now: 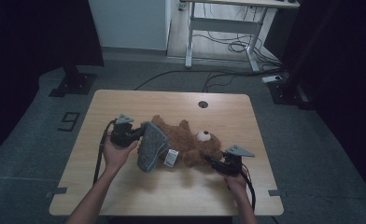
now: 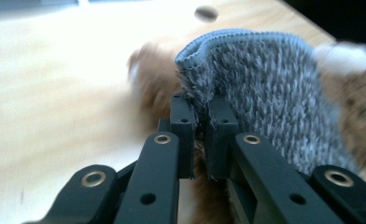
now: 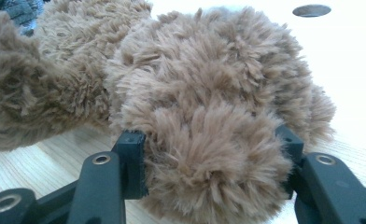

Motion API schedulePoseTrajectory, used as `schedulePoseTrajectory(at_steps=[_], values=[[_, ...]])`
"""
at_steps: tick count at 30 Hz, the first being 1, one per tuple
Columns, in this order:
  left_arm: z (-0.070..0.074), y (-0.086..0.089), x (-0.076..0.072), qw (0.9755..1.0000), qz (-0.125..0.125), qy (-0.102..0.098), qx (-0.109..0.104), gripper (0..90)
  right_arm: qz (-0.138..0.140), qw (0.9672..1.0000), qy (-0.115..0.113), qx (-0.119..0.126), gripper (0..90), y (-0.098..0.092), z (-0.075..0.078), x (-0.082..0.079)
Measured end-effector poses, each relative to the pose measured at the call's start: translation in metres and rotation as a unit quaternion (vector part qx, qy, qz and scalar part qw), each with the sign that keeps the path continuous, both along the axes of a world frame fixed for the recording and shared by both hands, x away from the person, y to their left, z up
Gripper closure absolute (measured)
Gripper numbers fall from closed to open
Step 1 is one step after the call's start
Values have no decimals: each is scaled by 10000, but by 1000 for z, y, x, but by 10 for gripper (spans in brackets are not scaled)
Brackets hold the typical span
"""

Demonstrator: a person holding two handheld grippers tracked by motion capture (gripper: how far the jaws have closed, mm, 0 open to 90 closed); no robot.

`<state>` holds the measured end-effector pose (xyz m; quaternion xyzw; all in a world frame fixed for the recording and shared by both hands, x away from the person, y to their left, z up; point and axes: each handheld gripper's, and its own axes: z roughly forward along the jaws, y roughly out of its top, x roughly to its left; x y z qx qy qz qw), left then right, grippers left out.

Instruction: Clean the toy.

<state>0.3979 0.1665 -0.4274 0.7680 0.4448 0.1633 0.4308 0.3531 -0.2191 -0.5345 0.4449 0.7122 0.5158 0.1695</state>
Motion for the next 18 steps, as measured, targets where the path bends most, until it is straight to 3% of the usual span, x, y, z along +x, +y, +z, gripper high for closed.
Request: schedulePoseTrajectory(at_steps=[3, 6, 8, 11, 13, 16, 18], values=[[13, -25, 9, 9997, -188, -154, 73, 832, -6, 10000, -21, -27, 463, 0, 0, 0], [17, -51, 22, 9993, -344, -126, 108, 831, 9, 10000, -48, -67, 462, 1, 0, -1], [13, -65, 31, 9991, -406, -29, 135, 831, 26, 9999, -66, -78, 460, 0, 0, -1], [-9, -81, 41, 9981, -470, 260, 302, 831, 68, 9999, -78, -110, 452, 0, 0, -1], [-23, -83, 43, 9978, -442, 378, 316, 833, 113, 9998, -72, -145, 428, -1, 0, -1], [-37, -74, 40, 9982, -358, 479, 68, 837, 114, 9995, -119, -285, 293, -2, 4, -4], [-41, -68, 35, 9981, -377, 488, 19, 839, 100, 9998, 159, 21, 220, -5, 8, -3]])
